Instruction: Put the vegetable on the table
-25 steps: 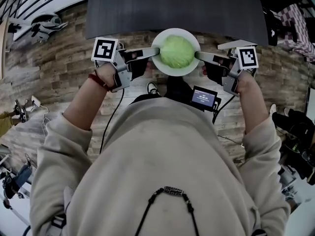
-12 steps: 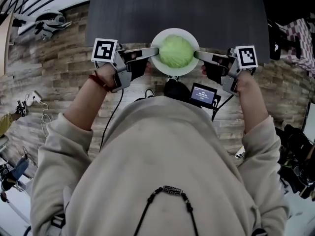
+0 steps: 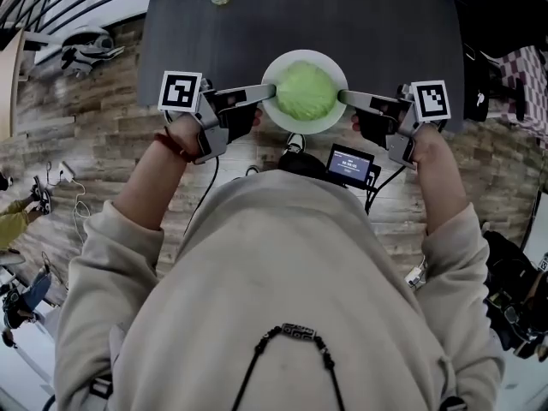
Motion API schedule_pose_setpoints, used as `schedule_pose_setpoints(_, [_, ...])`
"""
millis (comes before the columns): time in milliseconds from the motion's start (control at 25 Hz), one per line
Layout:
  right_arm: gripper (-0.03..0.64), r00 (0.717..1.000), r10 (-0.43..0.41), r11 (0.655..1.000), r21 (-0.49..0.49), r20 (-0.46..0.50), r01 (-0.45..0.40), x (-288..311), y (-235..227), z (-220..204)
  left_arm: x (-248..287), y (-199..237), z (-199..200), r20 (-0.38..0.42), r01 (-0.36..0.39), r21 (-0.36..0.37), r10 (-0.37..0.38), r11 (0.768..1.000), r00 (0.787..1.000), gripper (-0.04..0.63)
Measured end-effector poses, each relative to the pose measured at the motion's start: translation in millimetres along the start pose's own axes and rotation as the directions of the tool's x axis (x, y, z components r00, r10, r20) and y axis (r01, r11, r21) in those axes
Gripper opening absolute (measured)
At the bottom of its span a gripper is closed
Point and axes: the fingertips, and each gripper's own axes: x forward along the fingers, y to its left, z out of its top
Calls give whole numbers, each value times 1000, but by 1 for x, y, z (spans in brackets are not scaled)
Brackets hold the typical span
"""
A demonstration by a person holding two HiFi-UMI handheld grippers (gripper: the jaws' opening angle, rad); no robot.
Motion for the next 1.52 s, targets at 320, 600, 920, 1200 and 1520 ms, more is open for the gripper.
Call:
schedule_pose_setpoints(320, [28,1000,-14,999,-42,-26,13,1,-3,-2,-1,3,-4,18,2,24,-3,1000,1000,28])
schedule_pose_setpoints(600, [28,1000,-9,998,-61,-24,7,0,-2,-1,0,2,-4,20,-3,34,3,999,1000,28])
schedule_pose_setpoints(920, [28,1000,-18,997,-71,15,19,-1,-7,2,3,6,1,-15,4,38,-3,999,1000,28])
schedule_pose_setpoints(1200, [28,995,-25,996,-77,95,33,-1,3,7,4,1,14,-73,29,57,-25,998,997,28])
schedule_pose_setpoints(1520, [28,989,-54,997,-46,140,61,12,3,62,5,-1,76,-135,38,54,-30,998,990,28])
